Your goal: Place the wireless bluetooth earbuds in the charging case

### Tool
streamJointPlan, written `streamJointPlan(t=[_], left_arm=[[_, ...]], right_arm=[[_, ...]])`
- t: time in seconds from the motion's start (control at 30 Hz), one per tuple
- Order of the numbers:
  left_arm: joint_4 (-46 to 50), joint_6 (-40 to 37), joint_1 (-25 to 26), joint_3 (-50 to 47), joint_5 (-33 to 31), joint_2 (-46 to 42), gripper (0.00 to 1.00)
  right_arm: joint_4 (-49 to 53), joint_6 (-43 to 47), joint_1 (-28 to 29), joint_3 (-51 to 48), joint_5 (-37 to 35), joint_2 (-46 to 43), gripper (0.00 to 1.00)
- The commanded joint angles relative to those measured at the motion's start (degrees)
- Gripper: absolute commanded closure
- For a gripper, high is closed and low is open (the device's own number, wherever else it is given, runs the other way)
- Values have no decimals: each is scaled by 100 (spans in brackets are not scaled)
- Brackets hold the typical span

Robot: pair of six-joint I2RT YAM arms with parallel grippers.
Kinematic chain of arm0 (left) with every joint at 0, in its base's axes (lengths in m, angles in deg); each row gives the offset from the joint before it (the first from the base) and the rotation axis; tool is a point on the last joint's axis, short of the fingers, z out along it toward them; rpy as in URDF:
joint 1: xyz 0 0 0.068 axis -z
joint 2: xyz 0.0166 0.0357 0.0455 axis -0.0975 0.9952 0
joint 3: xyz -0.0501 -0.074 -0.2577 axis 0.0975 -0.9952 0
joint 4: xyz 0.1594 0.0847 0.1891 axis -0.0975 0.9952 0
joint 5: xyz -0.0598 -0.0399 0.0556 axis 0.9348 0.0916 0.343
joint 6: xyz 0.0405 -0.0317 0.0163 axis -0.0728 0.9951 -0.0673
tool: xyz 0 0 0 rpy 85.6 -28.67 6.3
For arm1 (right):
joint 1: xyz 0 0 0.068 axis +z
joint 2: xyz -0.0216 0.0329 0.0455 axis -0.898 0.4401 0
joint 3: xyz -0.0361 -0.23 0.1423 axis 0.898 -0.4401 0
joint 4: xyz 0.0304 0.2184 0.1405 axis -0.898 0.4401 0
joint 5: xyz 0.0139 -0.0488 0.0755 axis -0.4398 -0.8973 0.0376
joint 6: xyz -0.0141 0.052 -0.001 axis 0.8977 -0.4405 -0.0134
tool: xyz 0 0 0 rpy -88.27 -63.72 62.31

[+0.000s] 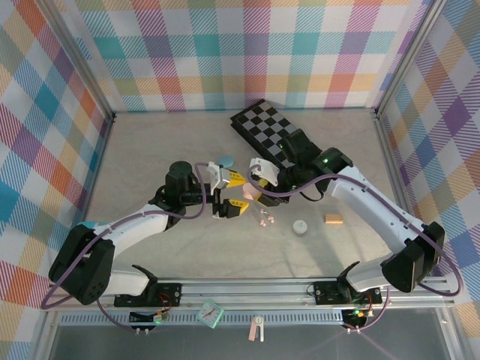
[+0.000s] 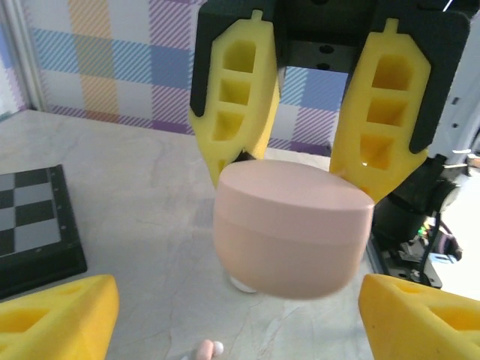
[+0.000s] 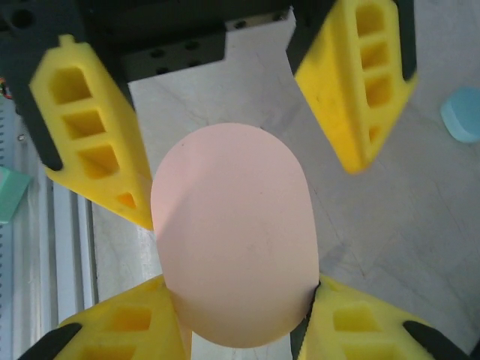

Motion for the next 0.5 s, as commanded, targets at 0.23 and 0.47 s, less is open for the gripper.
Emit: streamJointPlan(t=[0.23, 0.47], left_arm=[[175, 6, 142, 277, 661, -25, 38], [160, 7, 153, 328, 642, -5, 42]], right_arm=[[243, 466, 100, 396, 74, 201, 69], [219, 493, 105, 386, -11, 259, 69]])
